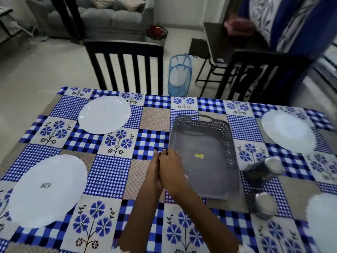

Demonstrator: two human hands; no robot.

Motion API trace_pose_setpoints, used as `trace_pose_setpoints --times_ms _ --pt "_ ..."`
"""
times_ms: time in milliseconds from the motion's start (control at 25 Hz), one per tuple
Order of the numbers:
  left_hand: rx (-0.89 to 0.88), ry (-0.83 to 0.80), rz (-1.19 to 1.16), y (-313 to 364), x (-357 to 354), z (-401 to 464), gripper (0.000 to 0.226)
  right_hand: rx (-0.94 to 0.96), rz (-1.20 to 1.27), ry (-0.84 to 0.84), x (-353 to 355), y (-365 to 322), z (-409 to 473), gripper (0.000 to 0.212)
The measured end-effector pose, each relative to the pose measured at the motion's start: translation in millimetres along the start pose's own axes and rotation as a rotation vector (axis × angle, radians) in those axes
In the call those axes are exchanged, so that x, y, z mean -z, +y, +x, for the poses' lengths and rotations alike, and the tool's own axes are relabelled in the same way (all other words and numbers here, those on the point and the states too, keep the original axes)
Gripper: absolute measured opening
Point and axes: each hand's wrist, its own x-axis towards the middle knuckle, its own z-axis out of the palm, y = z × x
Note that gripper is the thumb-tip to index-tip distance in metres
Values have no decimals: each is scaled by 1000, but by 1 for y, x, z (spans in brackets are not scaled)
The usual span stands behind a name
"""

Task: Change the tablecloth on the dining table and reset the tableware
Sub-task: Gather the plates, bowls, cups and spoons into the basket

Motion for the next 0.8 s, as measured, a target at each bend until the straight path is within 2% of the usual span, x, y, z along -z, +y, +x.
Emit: trace_pose_setpoints --times_ms 200,280,400,560,680,800 --pt "33 16 140 -39 -42 33 43 7 54 114 34 68 -17 27" --pt "122 10 288 -64 -71 35 52 -88 101 135 43 102 -35 26" --pt "273 -40 458 -110 -111 26 55 -297 268 113 58 160 -57 26" --pt "451 -161 656 -182 -141 29 62 -500 395 223 63 234 -100 22" --pt "530 -201 759 -227 -164 26 54 -576 552 387 70 273 -123 17" --pt "547 -180 915 -256 -183 21 50 -841 594 548 69 328 -122 20"
